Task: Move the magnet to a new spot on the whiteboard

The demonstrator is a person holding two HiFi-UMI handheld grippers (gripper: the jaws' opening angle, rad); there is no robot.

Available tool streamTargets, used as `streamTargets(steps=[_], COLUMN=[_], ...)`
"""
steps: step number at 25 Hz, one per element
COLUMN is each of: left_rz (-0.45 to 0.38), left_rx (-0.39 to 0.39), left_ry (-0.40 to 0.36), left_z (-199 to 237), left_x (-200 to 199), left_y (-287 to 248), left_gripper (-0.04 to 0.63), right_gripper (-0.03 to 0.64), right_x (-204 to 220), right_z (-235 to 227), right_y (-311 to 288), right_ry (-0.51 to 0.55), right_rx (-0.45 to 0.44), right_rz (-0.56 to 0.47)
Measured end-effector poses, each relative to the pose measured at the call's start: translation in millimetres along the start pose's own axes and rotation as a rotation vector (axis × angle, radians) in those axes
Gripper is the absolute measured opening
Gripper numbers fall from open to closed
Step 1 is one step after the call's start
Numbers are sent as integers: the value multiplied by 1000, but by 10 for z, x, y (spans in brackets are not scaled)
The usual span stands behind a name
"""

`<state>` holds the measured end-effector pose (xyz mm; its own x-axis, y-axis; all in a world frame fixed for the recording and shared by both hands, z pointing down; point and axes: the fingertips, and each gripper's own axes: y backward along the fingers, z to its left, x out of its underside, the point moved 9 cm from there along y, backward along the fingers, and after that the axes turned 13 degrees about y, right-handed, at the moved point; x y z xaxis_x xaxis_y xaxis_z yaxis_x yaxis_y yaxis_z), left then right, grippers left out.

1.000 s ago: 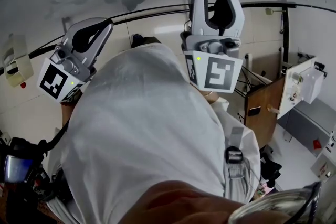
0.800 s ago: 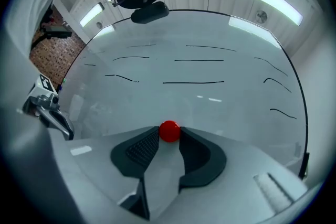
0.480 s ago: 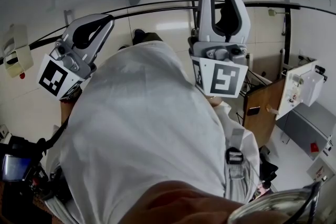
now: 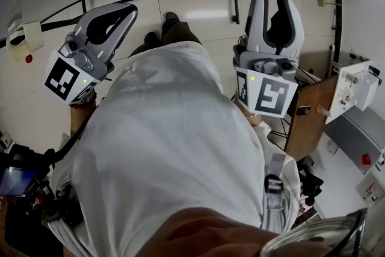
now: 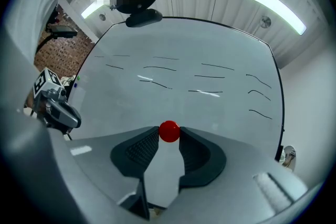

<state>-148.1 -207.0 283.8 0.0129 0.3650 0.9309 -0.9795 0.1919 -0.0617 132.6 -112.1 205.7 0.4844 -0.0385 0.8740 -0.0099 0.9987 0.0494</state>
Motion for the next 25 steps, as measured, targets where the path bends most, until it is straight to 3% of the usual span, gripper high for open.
streamTargets(steps=[4, 7, 13, 18, 25], left_rz=[31, 1, -49, -9, -10], left_rx=[-25, -16, -44, -20, -62], left_ry=[-5, -21, -54, -39, -58], left_z=[42, -88, -457, -525, -1756], left_x=[159, 56, -258, -168, 537], left_y=[153, 185, 120, -19, -289], left_gripper=[0, 0, 0, 0, 0], right_gripper=[123, 124, 124, 124, 124], right_x=[41, -73, -343, -225, 297], right_z=[214, 67, -242, -260, -591], right_y=[256, 404, 616, 747, 1877], right_ry=[-40, -11, -51, -113, -194], right_rx=[-16, 1, -1, -49, -116], right_rz=[35, 18, -34, -34, -66])
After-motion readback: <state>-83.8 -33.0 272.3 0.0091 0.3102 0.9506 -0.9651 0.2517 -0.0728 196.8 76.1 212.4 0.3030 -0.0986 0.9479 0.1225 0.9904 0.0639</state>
